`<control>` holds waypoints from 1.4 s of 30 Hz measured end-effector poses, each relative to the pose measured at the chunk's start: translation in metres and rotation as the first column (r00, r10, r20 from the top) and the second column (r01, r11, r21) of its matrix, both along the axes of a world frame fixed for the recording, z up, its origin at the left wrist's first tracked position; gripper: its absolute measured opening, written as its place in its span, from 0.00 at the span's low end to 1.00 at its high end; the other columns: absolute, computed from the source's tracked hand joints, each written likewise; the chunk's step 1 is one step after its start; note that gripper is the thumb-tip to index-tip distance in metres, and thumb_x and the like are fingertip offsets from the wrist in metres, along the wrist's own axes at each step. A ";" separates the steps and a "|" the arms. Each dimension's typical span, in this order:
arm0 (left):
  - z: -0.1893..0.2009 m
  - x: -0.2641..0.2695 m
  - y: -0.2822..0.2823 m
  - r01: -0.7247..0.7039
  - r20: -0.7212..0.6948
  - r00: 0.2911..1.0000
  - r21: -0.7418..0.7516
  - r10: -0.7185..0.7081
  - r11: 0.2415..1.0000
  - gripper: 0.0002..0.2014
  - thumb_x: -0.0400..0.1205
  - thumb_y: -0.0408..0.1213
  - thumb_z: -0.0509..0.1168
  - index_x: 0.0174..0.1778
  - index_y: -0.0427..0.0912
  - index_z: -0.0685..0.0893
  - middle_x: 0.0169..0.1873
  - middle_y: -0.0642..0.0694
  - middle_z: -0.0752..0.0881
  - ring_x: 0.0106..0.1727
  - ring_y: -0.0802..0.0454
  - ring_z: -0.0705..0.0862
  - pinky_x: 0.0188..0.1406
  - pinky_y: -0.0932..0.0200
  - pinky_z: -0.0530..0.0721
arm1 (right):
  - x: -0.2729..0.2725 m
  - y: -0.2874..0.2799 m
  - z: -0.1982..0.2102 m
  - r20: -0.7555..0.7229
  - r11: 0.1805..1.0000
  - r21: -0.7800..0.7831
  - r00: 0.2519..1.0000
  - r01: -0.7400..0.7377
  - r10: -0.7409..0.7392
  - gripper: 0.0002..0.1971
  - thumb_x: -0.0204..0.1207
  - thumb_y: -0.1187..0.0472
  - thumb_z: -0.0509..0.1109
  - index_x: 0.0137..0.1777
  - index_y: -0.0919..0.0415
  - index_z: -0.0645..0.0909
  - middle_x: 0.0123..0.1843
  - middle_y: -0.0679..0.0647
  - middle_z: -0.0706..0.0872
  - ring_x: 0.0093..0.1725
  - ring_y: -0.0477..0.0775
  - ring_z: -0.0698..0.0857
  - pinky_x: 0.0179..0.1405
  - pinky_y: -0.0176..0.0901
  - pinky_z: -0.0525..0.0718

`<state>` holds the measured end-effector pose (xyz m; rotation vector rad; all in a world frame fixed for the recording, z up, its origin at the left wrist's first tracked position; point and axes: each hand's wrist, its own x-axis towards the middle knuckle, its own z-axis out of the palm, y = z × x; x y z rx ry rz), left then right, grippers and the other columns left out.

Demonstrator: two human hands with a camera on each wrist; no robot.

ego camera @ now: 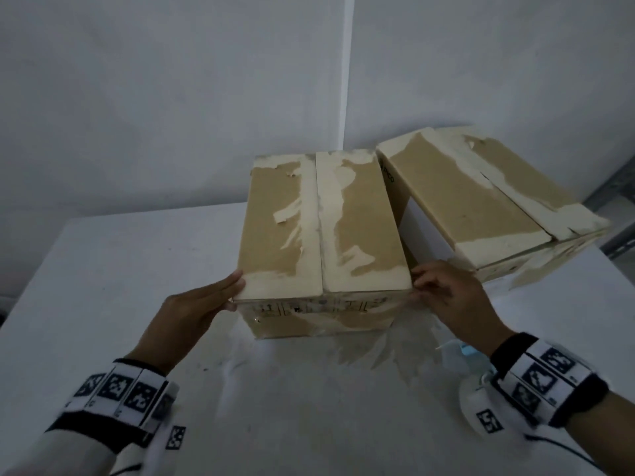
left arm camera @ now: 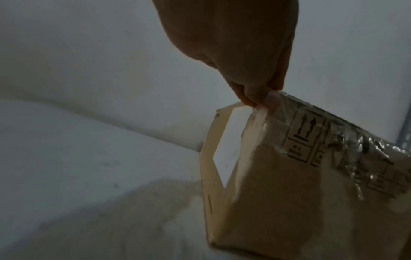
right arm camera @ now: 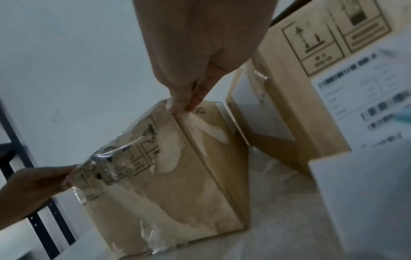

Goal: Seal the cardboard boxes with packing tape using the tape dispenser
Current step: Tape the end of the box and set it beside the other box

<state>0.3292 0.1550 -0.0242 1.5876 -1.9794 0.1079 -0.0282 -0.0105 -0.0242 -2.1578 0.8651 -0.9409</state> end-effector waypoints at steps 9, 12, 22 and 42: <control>-0.009 -0.037 0.004 -0.442 -0.562 0.715 0.098 0.416 0.891 0.15 0.71 0.28 0.74 0.35 0.56 0.82 0.36 0.75 0.84 0.37 0.74 0.83 0.40 0.80 0.80 | 0.022 0.029 -0.016 0.129 0.898 0.275 0.913 0.342 -0.387 0.04 0.71 0.69 0.72 0.45 0.67 0.84 0.36 0.49 0.84 0.37 0.27 0.81 0.37 0.16 0.75; -0.014 -0.044 0.002 -0.479 -0.626 0.643 0.119 0.441 0.869 0.09 0.72 0.27 0.72 0.40 0.47 0.88 0.35 0.70 0.87 0.38 0.79 0.82 0.42 0.83 0.78 | 0.027 0.032 -0.016 0.146 0.870 0.324 0.889 0.372 -0.434 0.10 0.73 0.68 0.71 0.53 0.59 0.83 0.44 0.51 0.85 0.40 0.27 0.81 0.40 0.16 0.76; -0.005 -0.055 -0.016 -0.437 -0.786 0.376 0.316 0.490 0.842 0.05 0.80 0.37 0.66 0.40 0.51 0.85 0.42 0.46 0.88 0.45 0.55 0.86 0.55 0.60 0.85 | 0.036 0.021 -0.003 0.119 0.806 0.459 0.874 0.373 -0.472 0.11 0.77 0.61 0.66 0.57 0.64 0.82 0.45 0.53 0.85 0.44 0.40 0.82 0.37 0.15 0.76; 0.015 -0.044 -0.047 -0.310 -0.745 0.180 0.577 0.642 0.756 0.12 0.86 0.41 0.50 0.59 0.43 0.75 0.62 0.38 0.79 0.59 0.43 0.77 0.59 0.50 0.72 | 0.068 -0.001 0.025 -0.009 0.793 0.535 0.940 0.292 -0.340 0.16 0.84 0.56 0.49 0.53 0.61 0.77 0.47 0.57 0.82 0.48 0.55 0.81 0.41 0.43 0.78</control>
